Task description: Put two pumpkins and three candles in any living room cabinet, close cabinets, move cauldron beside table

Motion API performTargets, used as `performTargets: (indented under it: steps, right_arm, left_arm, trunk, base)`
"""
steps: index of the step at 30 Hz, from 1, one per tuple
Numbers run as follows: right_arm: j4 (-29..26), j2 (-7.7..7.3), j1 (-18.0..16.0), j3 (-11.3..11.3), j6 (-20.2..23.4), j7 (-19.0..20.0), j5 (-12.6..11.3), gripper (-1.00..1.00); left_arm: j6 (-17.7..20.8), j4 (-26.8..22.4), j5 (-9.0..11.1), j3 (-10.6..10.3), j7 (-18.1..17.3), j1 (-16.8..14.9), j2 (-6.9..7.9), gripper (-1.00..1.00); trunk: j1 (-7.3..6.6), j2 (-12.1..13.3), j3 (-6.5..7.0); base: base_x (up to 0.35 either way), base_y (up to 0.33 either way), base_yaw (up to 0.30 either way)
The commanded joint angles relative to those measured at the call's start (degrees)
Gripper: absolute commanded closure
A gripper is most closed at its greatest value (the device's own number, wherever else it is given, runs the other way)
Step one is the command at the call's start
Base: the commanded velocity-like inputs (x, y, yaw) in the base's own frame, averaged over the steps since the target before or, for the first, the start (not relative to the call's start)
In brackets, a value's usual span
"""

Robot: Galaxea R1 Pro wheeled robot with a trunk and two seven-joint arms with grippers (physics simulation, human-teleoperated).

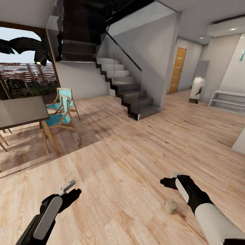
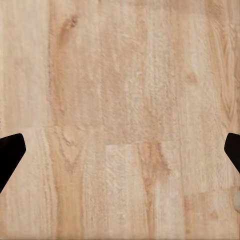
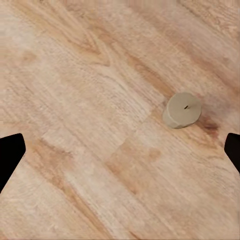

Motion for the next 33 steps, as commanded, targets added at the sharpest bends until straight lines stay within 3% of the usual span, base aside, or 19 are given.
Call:
performTargets:
  steps: [1,8,9,20,27,33]
  right_arm:
    - [-0.4,-0.38,0.3,-0.1,0.6,0.1,-0.5,-1.00]
    - [-2.6,-2.54,2.6,-2.3,2.8,0.5,-0.8,-1.00]
    - [-7.0,-2.61,8.4,-2.4,3.1,0.5,-0.8,-1.00]
    - [-7.3,-2.61,8.6,-2.4,3.2,0.4,-0.9,-1.00]
    - [-6.4,-1.49,8.7,-2.2,3.4,0.2,-0.1,-1.00]
    - [-3.6,0.49,8.6,-0.7,3.5,-0.1,3.4,-1.00]
  left_arm:
    - [-0.4,0.3,0.4,-0.1,0.5,0.3,0.05,-1.00]
    - [-2.5,2.5,0.1,-0.4,-1.2,2.6,0.51,-1.00]
    - [-7.0,5.2,0.1,-0.4,-1.3,6.2,0.52,-1.00]
    - [-7.1,5.4,0.0,-0.5,-1.4,6.4,0.53,-1.00]
    - [-6.7,5.4,0.1,-5.1,-1.4,6.1,0.54,-1.00]
    - [-3.9,4.7,0.1,-5.8,-1.1,5.5,0.34,-1.00]
  trunk:
    - [-0.01,0.0,-0.06]
    - [-0.01,0.0,-0.06]
    - [-0.01,0.0,-0.06]
    - [-0.01,0.0,-0.06]
    - [-0.01,0.0,-0.06]
    - [-0.01,0.0,-0.06]
  base:
    - [0.022,0.000,-0.018]
    - [0.217,-0.006,-0.176]
    - [0.312,-0.053,-0.253]
    - [0.323,-0.093,-0.262]
    - [0.144,-0.026,-0.265]
    - [0.014,-0.002,-0.265]
